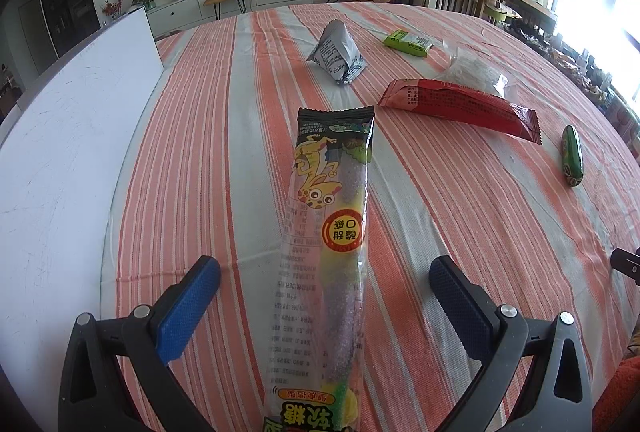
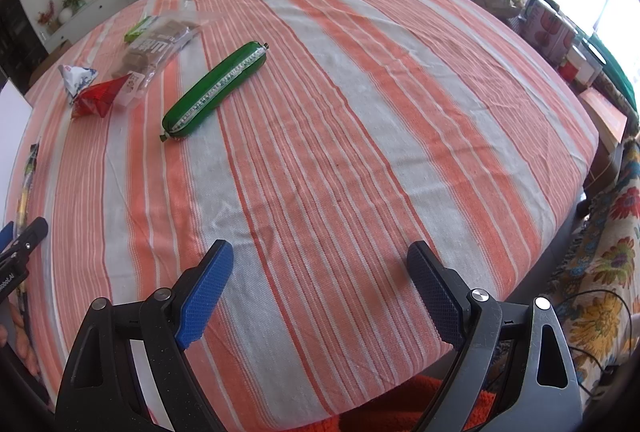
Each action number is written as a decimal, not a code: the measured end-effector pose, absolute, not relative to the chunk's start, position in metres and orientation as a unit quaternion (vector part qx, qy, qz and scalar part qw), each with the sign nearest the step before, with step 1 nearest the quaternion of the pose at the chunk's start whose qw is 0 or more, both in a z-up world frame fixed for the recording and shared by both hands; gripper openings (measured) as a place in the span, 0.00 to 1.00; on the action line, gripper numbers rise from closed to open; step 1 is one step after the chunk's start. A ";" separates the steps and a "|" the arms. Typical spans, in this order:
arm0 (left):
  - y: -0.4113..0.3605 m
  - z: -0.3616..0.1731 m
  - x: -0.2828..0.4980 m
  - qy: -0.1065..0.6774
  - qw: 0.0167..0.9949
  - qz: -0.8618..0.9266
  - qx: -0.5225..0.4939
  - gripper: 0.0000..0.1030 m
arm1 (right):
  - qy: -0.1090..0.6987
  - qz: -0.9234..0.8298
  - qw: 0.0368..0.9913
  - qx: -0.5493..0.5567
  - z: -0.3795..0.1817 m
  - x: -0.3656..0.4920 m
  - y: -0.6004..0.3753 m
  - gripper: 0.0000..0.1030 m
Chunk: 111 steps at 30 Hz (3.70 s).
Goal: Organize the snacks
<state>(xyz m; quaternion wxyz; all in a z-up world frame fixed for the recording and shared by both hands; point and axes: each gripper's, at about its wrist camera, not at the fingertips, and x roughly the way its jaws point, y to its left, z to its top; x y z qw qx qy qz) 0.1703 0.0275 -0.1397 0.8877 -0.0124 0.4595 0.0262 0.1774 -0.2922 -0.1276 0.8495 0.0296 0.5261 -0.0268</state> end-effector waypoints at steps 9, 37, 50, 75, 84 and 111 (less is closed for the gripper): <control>0.028 -0.140 0.170 0.460 0.888 0.026 -0.012 1.00 | 0.526 -0.027 0.850 0.030 -0.128 0.177 -0.292 0.89; 0.027 -0.139 0.170 0.460 0.888 0.026 -0.013 1.00 | 0.526 -0.027 0.850 0.030 -0.128 0.177 -0.293 0.89; 0.027 -0.139 0.170 0.460 0.888 0.026 -0.013 1.00 | 0.526 -0.027 0.849 0.030 -0.128 0.177 -0.293 0.89; 0.027 -0.139 0.170 0.460 0.888 0.026 -0.013 1.00 | 0.527 -0.027 0.849 0.030 -0.128 0.177 -0.294 0.89; 0.027 -0.139 0.170 0.460 0.888 0.026 -0.013 1.00 | 0.527 -0.027 0.849 0.030 -0.128 0.177 -0.294 0.89; 0.028 -0.124 0.184 0.516 0.857 0.012 0.001 0.26 | 0.526 -0.026 0.849 0.029 -0.128 0.177 -0.294 0.89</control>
